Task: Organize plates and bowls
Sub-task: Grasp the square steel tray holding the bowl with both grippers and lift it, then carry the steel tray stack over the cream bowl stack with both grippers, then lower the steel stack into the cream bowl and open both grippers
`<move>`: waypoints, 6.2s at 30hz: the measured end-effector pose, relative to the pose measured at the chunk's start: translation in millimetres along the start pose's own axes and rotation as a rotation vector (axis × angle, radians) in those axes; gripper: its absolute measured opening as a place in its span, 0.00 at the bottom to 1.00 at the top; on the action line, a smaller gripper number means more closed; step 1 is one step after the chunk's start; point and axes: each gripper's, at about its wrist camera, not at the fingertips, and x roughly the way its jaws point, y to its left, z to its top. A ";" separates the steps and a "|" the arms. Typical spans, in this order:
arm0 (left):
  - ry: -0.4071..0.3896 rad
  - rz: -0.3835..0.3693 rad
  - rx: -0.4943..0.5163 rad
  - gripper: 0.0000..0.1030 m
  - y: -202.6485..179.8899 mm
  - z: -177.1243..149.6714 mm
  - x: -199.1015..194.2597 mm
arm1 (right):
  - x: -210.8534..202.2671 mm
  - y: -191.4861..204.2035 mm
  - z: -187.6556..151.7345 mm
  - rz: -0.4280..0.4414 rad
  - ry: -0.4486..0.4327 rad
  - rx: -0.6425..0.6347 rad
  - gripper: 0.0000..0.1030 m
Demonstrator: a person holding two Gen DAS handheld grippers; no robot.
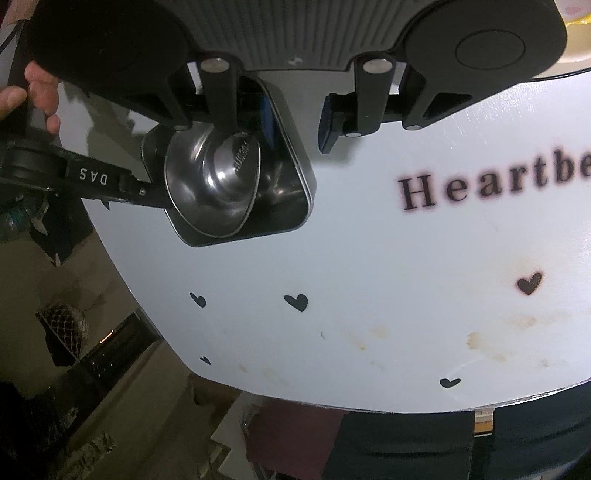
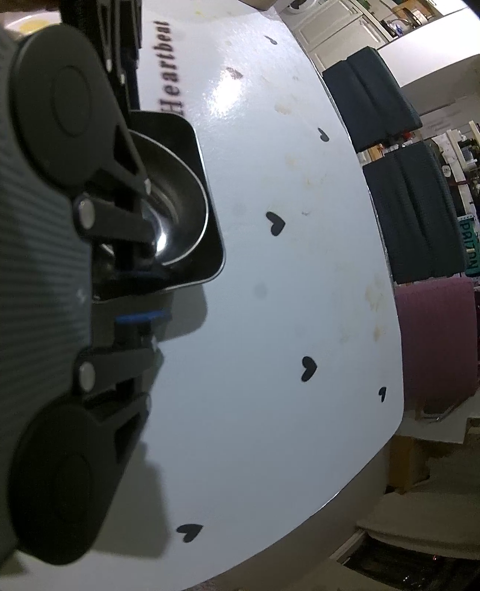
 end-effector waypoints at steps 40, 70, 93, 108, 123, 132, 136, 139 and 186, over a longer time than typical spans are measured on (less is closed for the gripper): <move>-0.143 -0.148 -0.092 0.05 13.1 8.1 -65.9 | -61.8 -35.0 -3.2 0.246 -0.094 0.130 0.03; -0.408 -0.119 -0.197 0.04 84.1 -82.3 -260.5 | -144.7 63.2 -22.6 0.450 -0.187 0.037 0.05; -0.189 -0.079 -0.297 0.04 150.1 -118.3 -202.7 | -123.7 91.8 -64.4 0.403 0.032 0.020 0.05; -0.140 -0.058 -0.312 0.04 152.3 -119.9 -187.8 | -112.7 93.9 -66.2 0.354 0.085 0.004 0.05; -0.117 -0.052 -0.326 0.04 153.7 -118.7 -182.9 | -110.2 95.9 -68.1 0.339 0.127 0.003 0.05; -0.113 -0.037 -0.317 0.04 151.7 -119.0 -180.3 | -105.9 99.8 -66.4 0.331 0.135 -0.005 0.06; -0.104 -0.025 -0.315 0.04 151.8 -118.7 -177.9 | -104.7 101.5 -66.0 0.329 0.137 -0.007 0.06; -0.103 -0.029 -0.319 0.04 153.1 -118.5 -178.1 | -104.3 101.4 -65.7 0.330 0.137 -0.007 0.06; -0.535 0.117 -0.108 0.98 68.2 -167.0 -314.7 | -233.4 94.1 -106.5 0.334 -0.333 -0.111 0.66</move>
